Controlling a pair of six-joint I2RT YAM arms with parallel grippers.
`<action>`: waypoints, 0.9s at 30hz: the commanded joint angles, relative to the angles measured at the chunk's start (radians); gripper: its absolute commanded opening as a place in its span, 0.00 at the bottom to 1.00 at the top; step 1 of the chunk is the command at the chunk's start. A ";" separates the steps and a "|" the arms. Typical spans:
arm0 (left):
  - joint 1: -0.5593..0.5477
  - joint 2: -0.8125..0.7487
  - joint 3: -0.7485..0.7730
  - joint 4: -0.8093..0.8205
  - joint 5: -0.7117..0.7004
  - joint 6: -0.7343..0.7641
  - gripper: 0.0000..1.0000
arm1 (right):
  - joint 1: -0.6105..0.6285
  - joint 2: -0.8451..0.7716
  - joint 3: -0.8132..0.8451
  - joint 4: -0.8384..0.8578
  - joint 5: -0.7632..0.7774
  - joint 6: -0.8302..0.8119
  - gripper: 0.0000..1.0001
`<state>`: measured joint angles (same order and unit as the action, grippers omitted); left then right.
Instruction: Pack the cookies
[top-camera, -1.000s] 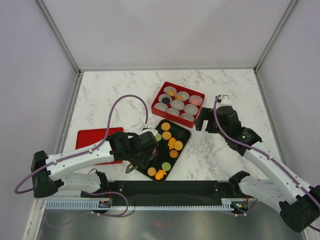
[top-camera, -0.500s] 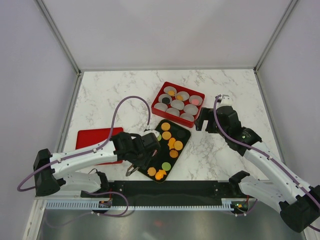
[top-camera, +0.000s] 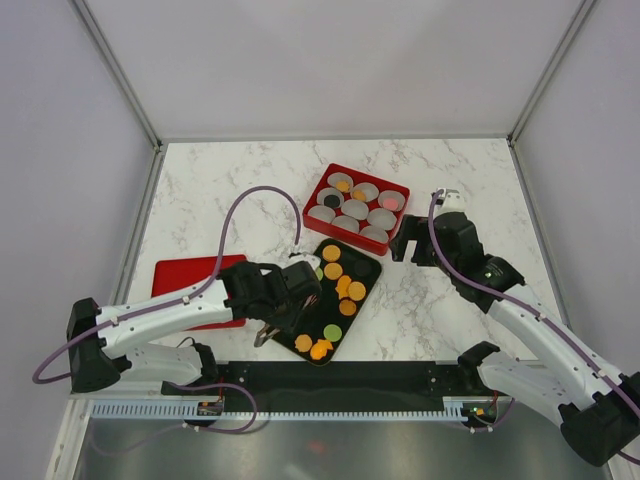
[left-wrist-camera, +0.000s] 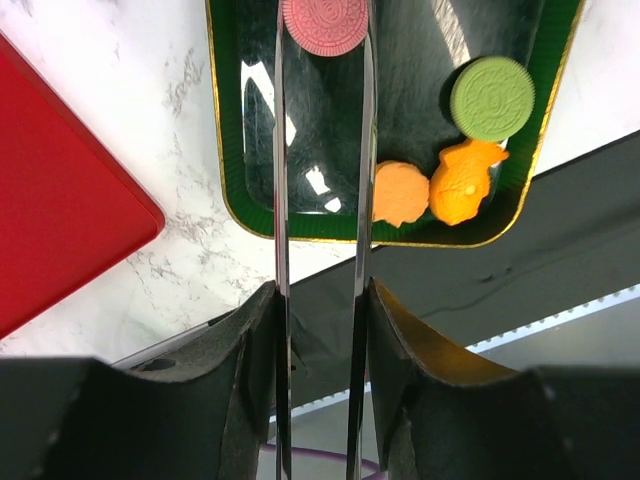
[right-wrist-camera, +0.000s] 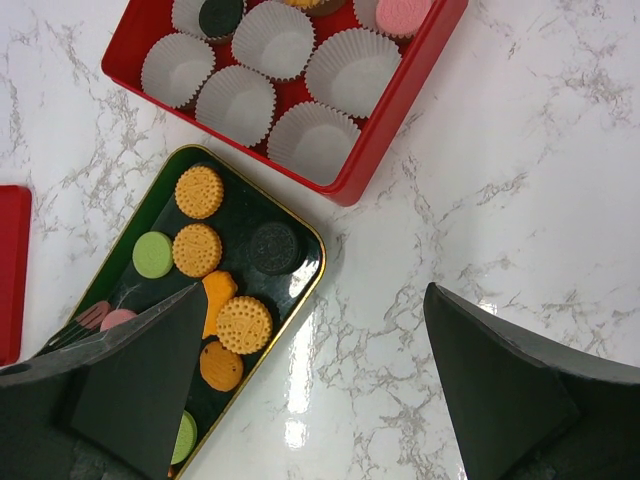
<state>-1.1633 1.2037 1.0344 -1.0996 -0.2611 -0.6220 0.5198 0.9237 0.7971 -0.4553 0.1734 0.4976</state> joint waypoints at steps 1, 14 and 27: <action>-0.007 -0.020 0.091 0.009 -0.067 -0.016 0.41 | -0.001 -0.022 0.013 0.026 0.011 0.001 0.98; 0.152 0.239 0.458 0.147 -0.115 0.218 0.44 | -0.001 -0.028 0.036 0.018 0.014 0.004 0.98; 0.355 0.655 0.747 0.276 0.026 0.306 0.44 | -0.001 -0.052 0.037 -0.020 0.028 -0.001 0.98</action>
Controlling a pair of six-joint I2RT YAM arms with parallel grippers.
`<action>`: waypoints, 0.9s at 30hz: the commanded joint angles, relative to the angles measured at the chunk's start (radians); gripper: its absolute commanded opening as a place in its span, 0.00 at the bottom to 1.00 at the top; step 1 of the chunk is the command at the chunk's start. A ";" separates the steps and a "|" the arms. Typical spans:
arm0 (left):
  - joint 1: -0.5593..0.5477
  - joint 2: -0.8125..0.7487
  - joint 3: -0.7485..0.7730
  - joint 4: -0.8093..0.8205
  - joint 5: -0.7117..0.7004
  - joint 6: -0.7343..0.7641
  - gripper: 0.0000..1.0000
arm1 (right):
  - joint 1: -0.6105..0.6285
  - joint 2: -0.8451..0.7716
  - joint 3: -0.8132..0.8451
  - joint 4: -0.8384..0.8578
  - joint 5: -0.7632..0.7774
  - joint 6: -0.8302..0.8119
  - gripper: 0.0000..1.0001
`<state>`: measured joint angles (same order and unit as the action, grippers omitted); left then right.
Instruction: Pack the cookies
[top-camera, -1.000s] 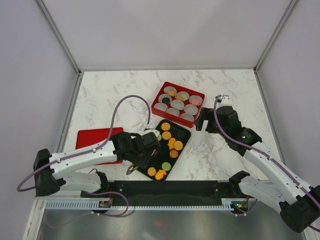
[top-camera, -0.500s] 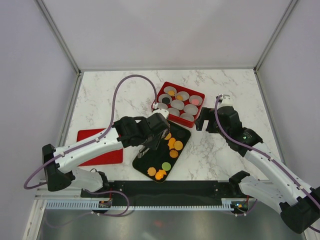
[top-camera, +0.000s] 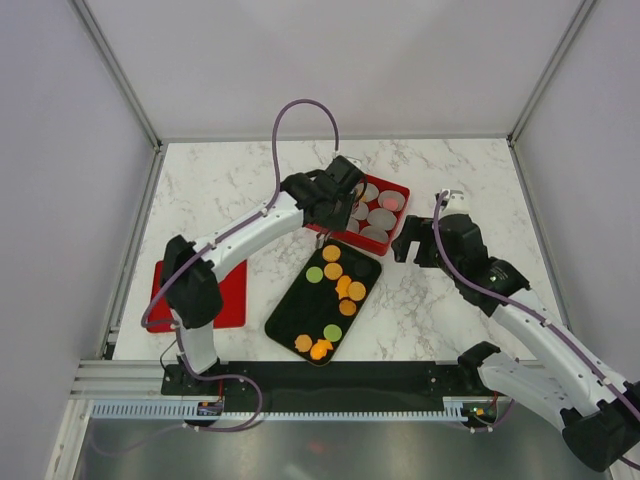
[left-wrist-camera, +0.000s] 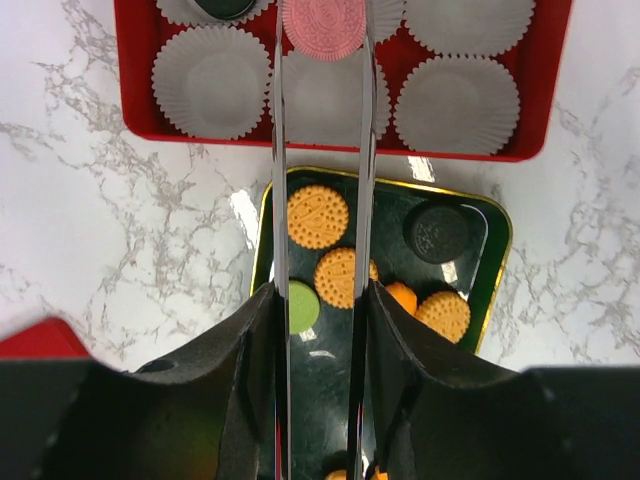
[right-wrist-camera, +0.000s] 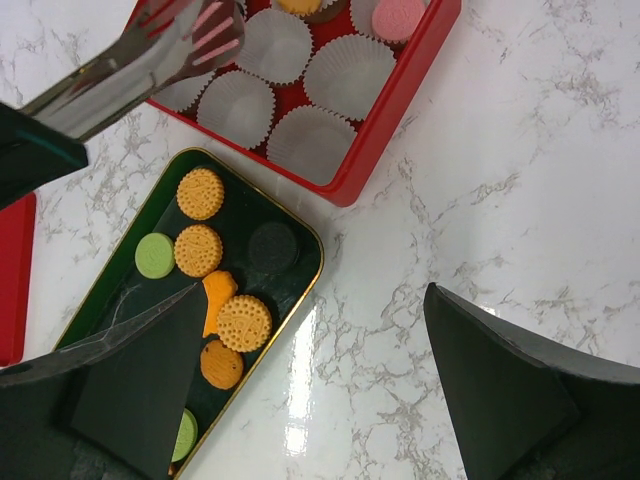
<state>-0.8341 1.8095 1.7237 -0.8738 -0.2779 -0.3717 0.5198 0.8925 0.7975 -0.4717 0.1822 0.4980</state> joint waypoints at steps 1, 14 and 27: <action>0.027 0.062 0.068 0.058 0.046 0.060 0.44 | -0.001 -0.024 0.037 -0.005 0.019 0.001 0.98; 0.049 0.171 0.108 0.088 0.066 0.082 0.45 | -0.001 -0.046 0.029 -0.019 0.022 -0.001 0.98; 0.050 0.154 0.086 0.085 0.069 0.086 0.52 | -0.001 -0.047 0.028 -0.019 0.016 0.002 0.98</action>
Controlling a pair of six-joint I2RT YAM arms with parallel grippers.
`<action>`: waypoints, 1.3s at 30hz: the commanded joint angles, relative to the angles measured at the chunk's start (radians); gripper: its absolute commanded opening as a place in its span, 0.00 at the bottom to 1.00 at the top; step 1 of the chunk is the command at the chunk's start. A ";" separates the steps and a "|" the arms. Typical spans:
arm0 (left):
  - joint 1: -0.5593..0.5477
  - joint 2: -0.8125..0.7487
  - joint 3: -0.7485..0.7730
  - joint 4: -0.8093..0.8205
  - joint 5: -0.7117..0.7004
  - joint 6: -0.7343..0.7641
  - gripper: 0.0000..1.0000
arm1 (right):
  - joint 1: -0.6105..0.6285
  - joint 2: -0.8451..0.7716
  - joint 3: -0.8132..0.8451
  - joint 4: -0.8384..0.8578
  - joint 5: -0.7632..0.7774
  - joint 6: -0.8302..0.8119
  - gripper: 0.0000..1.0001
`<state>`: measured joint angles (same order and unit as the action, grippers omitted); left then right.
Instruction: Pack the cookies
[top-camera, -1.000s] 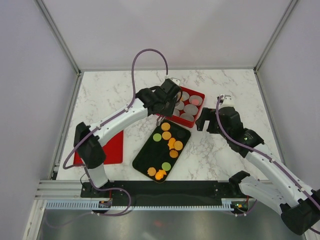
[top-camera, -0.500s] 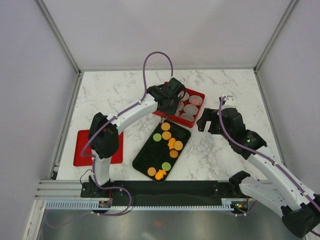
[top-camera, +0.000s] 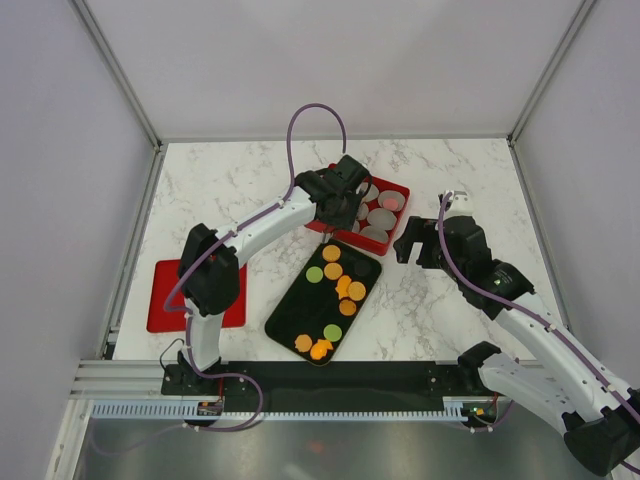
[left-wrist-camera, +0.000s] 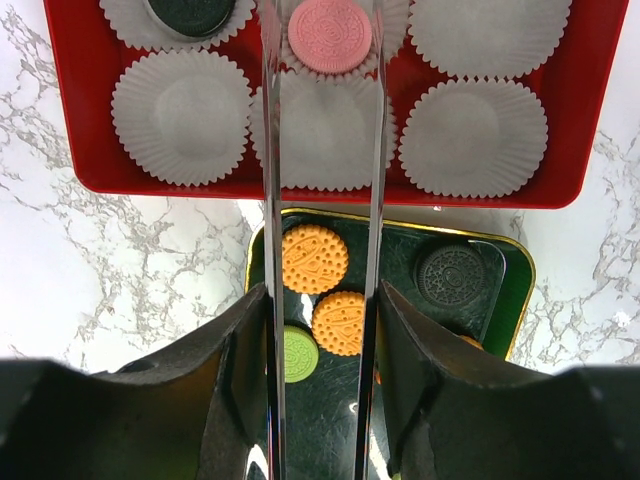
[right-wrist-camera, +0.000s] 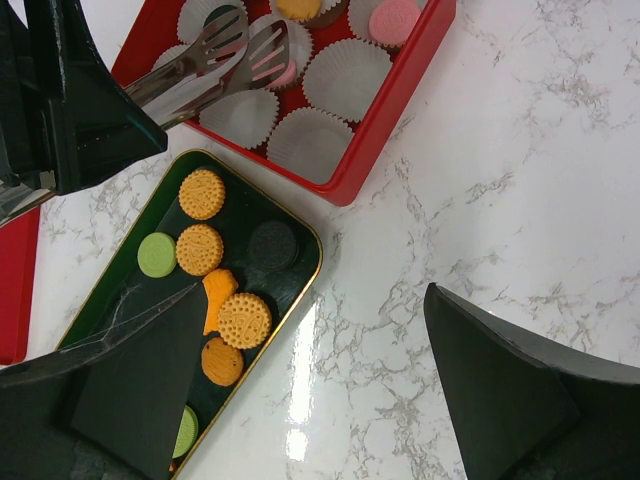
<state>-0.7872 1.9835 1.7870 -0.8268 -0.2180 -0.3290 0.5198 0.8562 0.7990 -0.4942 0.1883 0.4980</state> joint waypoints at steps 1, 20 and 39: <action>0.003 -0.022 0.025 0.040 0.009 0.047 0.52 | -0.001 -0.013 0.026 0.003 0.010 0.002 0.98; 0.003 -0.201 0.029 0.032 0.012 0.059 0.54 | -0.003 -0.003 0.048 0.003 0.005 0.001 0.98; -0.069 -0.765 -0.620 -0.067 0.092 -0.053 0.54 | -0.001 0.116 0.094 0.029 0.005 -0.064 0.98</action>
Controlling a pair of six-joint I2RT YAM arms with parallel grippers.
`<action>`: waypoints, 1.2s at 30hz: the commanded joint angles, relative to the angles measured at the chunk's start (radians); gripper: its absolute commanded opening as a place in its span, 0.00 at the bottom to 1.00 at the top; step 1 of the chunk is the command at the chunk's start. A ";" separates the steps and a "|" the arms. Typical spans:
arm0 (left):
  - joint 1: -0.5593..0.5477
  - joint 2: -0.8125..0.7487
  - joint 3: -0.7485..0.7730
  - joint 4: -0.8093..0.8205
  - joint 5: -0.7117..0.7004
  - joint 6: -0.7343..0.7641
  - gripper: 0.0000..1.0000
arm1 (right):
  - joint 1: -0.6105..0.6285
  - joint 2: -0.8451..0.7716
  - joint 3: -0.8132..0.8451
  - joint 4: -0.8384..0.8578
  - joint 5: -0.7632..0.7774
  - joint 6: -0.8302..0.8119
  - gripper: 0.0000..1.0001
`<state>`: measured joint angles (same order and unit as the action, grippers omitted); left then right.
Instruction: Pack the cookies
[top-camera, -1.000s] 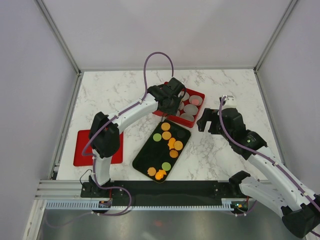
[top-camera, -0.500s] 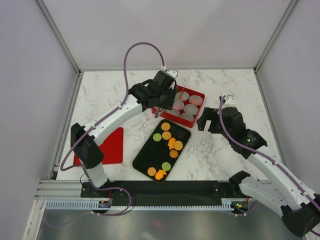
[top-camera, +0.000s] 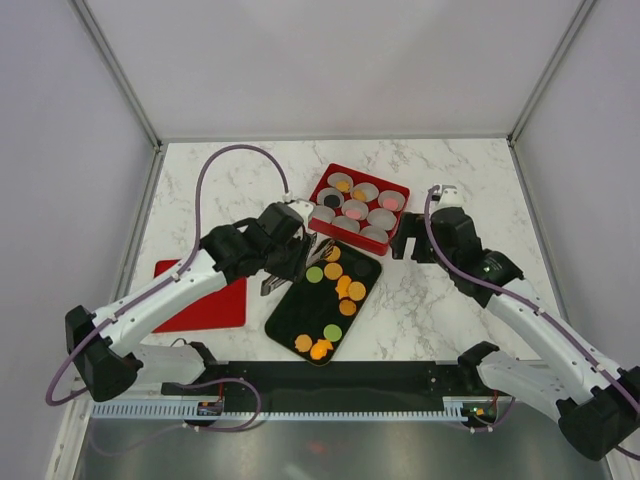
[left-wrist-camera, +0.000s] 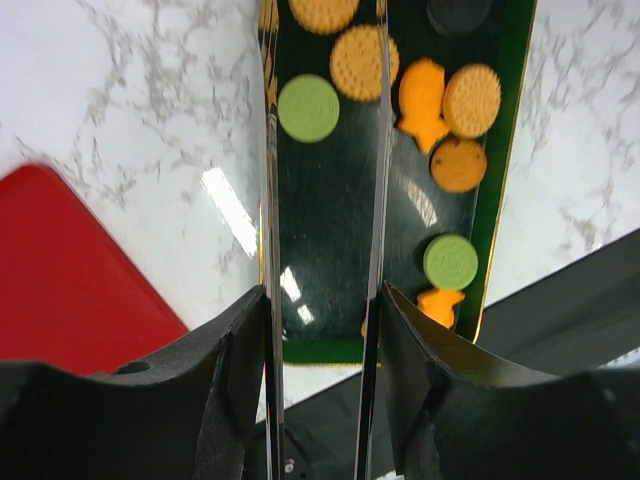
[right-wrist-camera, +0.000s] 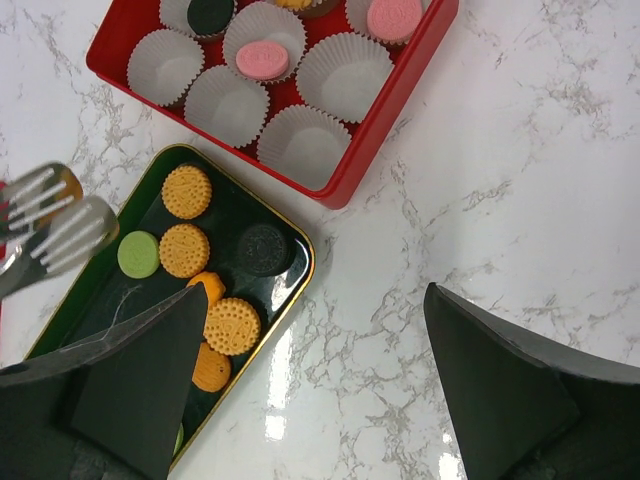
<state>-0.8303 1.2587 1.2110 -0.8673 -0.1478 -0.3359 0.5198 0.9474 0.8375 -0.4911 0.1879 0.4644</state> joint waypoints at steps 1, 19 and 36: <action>-0.035 -0.042 -0.056 -0.039 0.014 -0.054 0.54 | -0.001 0.031 0.058 0.031 0.002 -0.036 0.98; -0.138 0.014 -0.148 -0.055 -0.081 -0.164 0.56 | -0.001 0.074 0.035 0.072 -0.018 -0.050 0.98; -0.142 0.088 -0.149 -0.041 -0.116 -0.172 0.58 | 0.000 0.070 0.023 0.082 -0.019 -0.052 0.98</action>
<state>-0.9684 1.3331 1.0527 -0.9272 -0.2287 -0.4820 0.5198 1.0203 0.8558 -0.4477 0.1745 0.4282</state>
